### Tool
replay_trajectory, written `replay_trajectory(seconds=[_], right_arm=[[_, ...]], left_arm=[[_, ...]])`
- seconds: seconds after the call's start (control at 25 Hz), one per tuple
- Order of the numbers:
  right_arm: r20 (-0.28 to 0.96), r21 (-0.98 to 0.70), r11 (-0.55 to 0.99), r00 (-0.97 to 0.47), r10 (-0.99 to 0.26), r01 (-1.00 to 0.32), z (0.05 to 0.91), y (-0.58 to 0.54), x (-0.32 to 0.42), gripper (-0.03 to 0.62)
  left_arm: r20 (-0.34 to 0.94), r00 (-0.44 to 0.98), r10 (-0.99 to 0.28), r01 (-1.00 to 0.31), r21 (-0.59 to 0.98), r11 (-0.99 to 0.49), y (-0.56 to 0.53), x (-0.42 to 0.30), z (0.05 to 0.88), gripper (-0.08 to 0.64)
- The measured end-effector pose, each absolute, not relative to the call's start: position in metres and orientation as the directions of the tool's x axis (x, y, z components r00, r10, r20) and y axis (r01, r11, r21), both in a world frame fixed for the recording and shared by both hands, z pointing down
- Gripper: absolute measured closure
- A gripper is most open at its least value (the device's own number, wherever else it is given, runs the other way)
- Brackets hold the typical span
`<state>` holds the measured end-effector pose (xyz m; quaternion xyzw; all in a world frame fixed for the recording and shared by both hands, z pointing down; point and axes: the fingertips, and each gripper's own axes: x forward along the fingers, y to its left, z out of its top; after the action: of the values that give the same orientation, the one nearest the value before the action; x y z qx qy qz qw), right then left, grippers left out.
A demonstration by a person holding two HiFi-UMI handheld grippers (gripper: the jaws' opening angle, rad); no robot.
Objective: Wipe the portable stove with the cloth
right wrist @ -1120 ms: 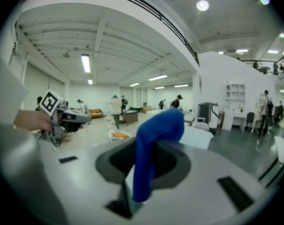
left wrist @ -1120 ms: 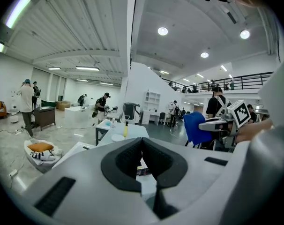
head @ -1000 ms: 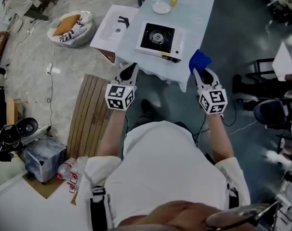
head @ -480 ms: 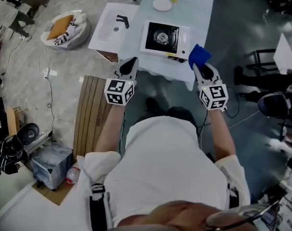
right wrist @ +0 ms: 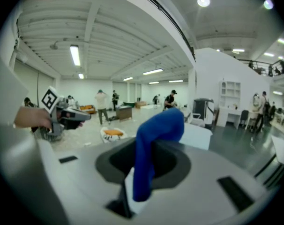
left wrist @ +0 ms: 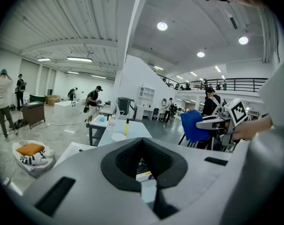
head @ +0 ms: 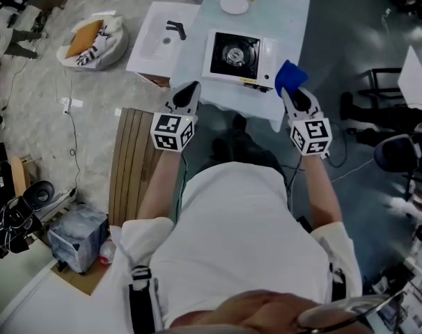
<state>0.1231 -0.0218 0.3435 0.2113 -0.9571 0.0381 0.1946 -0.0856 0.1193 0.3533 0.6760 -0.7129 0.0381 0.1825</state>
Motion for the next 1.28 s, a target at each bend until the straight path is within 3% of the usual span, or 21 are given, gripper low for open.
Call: replay_trajectory(seconds=[0.68, 1.28], right_arm=[[0.470, -0.062, 0.926, -0.830, -0.302, -0.372, 0.407, -0.122, 0.090, 0.500], [0.535, -0.117, 0.916, -0.802, -0.268, -0.384, 0.480, -0.208, 0.094, 0.500]], left_arm=[[0.378, -0.022, -0.925, -0.972, 0.210, 0.109, 0.016, -0.091, 0.396, 0.528], [0.474, 0.065, -0.878, -0.972, 0.228, 0.051, -0.067, -0.064, 0.446, 0.528]])
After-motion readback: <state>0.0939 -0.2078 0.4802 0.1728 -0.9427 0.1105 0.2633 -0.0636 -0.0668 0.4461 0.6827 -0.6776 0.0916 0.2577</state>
